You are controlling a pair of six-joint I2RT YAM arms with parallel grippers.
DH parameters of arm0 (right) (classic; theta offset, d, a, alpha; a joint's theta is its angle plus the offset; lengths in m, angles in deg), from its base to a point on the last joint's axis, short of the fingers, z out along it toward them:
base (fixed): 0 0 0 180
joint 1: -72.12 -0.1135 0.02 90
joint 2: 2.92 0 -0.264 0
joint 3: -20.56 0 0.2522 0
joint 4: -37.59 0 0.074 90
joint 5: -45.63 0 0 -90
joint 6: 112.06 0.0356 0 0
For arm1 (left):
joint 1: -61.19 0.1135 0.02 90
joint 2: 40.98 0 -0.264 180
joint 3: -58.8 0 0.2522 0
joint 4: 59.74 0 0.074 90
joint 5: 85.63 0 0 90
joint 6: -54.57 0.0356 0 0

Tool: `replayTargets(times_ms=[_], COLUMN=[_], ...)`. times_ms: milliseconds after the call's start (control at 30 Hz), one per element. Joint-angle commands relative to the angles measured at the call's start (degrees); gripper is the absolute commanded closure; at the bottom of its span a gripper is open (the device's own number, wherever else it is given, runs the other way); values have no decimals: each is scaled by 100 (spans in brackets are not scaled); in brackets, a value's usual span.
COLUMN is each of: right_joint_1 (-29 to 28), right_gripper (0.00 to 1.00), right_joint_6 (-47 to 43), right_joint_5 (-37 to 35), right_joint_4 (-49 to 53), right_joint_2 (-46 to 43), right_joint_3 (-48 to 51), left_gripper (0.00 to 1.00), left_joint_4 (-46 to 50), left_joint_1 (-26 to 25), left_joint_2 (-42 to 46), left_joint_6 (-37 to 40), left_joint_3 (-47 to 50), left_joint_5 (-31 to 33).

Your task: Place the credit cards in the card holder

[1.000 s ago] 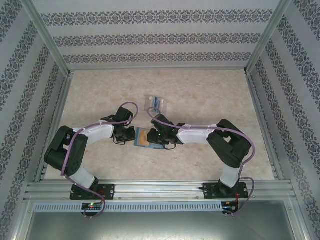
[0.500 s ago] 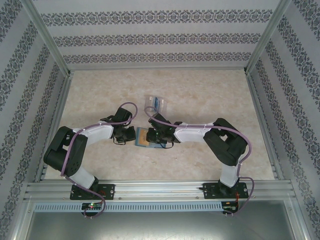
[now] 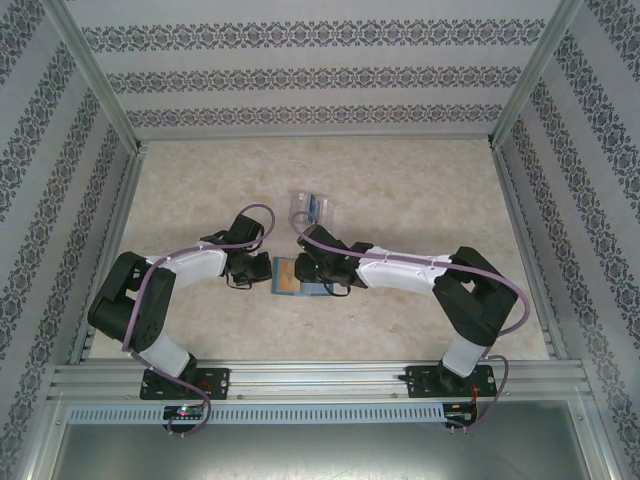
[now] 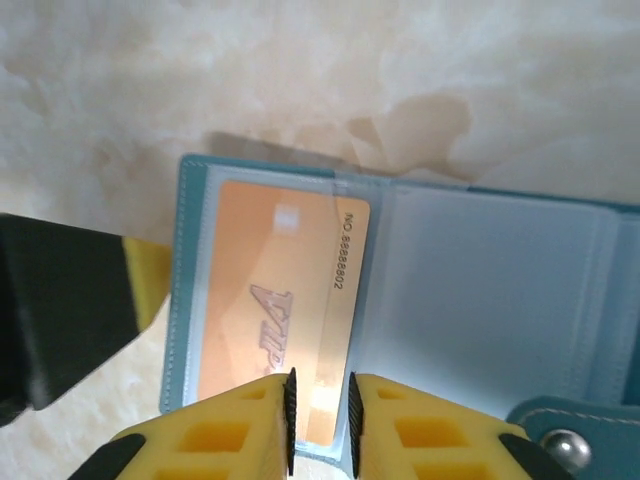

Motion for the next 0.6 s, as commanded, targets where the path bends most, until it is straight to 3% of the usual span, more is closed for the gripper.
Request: replayTargets(times_ms=[0, 267, 567], right_joint_1=[-83, -117, -108], right_gripper=[75, 63, 61], right_joint_6=[-95, 340, 361], right_joint_5=[-139, 109, -38], right_joint_4=[58, 87, 330], right_joint_2=[-18, 757, 1008], right_joint_3=[-217, -502, -566], left_gripper=[86, 85, 85], left_joint_4=[-862, -895, -926], left_joint_1=[-218, -218, -219], left_joint_2=[-534, -529, -537], left_joint_6=[-86, -107, -113], left_joint_3=[116, 164, 185], left_joint_5=[-904, -895, -919])
